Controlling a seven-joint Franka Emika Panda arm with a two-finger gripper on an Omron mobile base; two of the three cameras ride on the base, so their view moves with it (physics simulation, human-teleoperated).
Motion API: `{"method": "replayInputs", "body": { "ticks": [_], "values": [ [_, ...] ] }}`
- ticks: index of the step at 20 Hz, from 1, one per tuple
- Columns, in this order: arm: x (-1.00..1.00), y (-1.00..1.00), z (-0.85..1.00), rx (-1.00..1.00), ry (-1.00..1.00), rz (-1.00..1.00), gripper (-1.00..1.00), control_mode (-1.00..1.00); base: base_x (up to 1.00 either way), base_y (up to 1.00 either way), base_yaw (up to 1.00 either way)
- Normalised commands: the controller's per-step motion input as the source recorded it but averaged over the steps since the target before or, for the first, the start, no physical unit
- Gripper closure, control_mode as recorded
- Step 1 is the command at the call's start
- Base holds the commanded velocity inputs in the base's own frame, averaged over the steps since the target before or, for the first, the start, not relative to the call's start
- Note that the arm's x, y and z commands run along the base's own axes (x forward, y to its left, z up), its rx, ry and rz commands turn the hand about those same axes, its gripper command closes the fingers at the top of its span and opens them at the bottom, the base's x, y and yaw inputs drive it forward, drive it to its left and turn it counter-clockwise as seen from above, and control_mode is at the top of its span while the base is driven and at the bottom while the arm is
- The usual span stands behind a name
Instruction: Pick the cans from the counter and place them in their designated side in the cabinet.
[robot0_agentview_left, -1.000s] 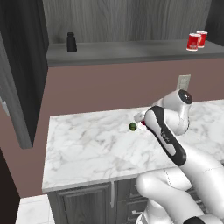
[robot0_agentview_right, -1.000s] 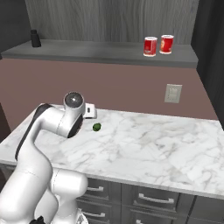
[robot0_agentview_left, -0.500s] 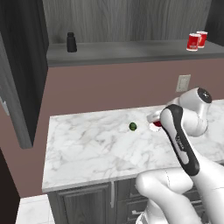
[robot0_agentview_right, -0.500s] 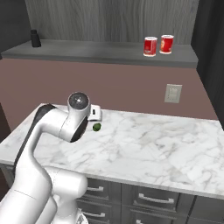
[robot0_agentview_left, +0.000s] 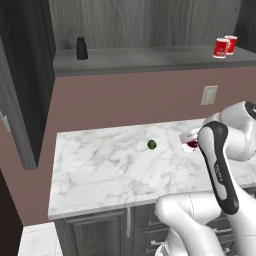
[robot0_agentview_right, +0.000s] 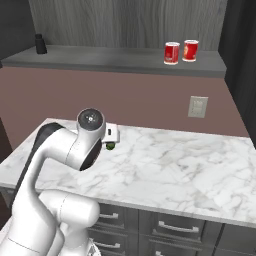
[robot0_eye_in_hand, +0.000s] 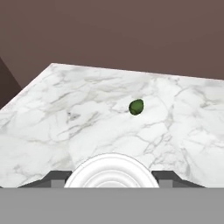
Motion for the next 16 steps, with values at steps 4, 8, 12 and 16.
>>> {"method": "replayInputs", "body": {
  "ticks": [4, 8, 12, 16],
  "values": [
    [-0.35, -0.24, 0.19, -0.05, 0.0, -0.04, 1.0, -1.0, 0.0, 0.0, 0.0],
    [-0.26, -0.28, 0.25, -0.06, 0.0, -0.07, 1.0, -1.0, 0.0, 0.0, 0.0],
    [-0.14, -0.29, 0.28, -0.05, 0.0, -0.07, 1.0, -1.0, 0.0, 0.0, 0.0],
    [-0.15, -0.28, 0.33, -0.03, 0.0, -0.06, 1.0, -1.0, 0.0, 0.0, 0.0]
  ]
}}
